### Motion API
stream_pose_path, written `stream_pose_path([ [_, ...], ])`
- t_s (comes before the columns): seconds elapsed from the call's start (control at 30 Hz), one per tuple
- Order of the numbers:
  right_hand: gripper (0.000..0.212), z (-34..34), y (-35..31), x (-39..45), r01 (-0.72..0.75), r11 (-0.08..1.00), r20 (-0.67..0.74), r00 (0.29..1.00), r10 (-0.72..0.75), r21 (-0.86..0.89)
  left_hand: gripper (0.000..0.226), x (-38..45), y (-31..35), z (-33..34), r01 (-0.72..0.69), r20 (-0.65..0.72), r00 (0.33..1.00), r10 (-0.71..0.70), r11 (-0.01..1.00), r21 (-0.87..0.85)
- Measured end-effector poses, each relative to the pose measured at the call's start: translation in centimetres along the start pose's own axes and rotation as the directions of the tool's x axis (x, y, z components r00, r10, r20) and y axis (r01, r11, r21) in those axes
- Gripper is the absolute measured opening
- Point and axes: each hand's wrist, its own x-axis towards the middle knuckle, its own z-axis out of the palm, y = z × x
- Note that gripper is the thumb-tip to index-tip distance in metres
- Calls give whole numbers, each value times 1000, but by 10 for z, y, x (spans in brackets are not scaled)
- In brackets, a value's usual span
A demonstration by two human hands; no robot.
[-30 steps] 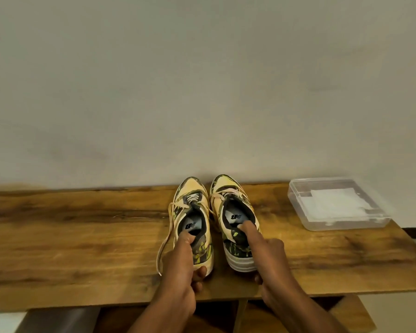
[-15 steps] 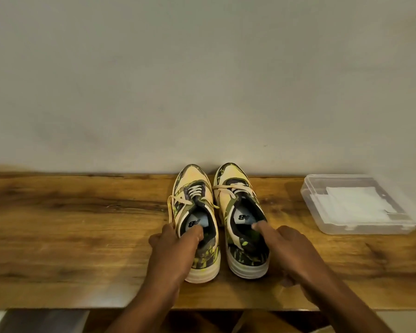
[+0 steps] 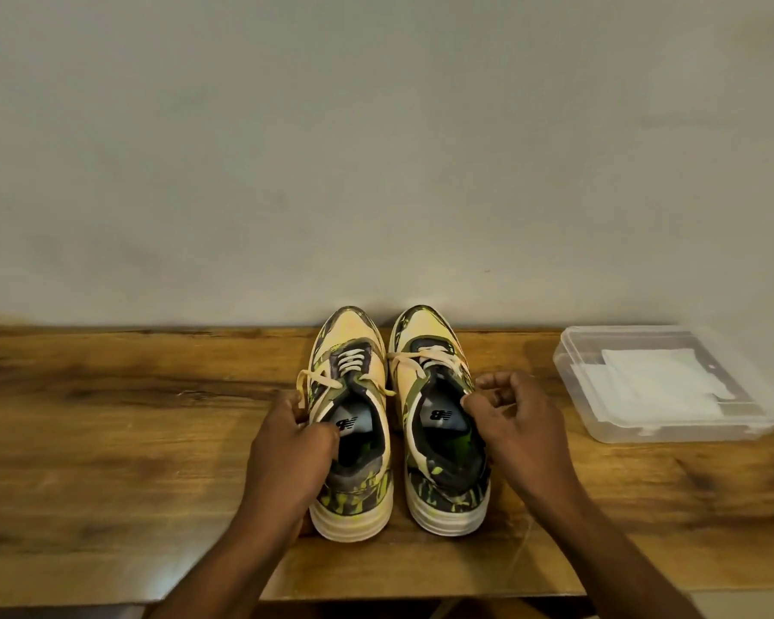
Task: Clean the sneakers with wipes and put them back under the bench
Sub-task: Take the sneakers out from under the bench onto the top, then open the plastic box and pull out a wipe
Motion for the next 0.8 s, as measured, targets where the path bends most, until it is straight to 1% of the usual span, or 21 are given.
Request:
stream_pose_path([
  [0.07,18,3,3,1,93,995,-10,996,-94,-37,65,0,3,0,-28,-15,999,28,1000,13],
  [0.13,19,5,6,3,155,985,1,988,-156,-77,66,-1,6,0,-35,-29,999,36,999,19],
  [0.27,41,6,13,8,194,977,17,981,-193,-90,60,-4,11,0,-66,-45,997,66,998,1],
  [0.3,44,5,15,9,206,974,23,979,-205,-95,58,-5,13,0,-83,-42,996,83,997,0],
  [0.4,38,-1,22,14,255,961,50,967,-251,-108,56,-9,11,-1,-126,-62,990,126,992,-4],
  [0.47,36,-13,27,18,290,941,34,957,-289,-176,52,-19,11,-1,-202,-136,969,208,978,59],
  [0.5,34,-23,30,22,312,926,12,949,-316,-215,54,-26,15,-1,-268,-184,940,288,955,130],
  [0.53,31,-34,32,26,337,905,-10,936,-352,-259,57,-35,20,1,-339,-227,895,383,917,208],
  [0.6,28,-61,38,35,371,841,-34,908,-417,-394,60,-54,36,9,-482,-254,784,566,814,325],
  [0.63,28,-76,42,37,370,807,-43,899,-436,-461,57,-63,44,17,-551,-235,728,644,753,359],
  [0.7,26,-107,52,40,339,761,-74,890,-450,-553,48,-81,59,39,-672,-146,635,759,635,381],
  [0.8,29,-148,67,41,248,734,-124,903,-411,-632,38,-103,74,88,-790,34,537,843,488,371],
])
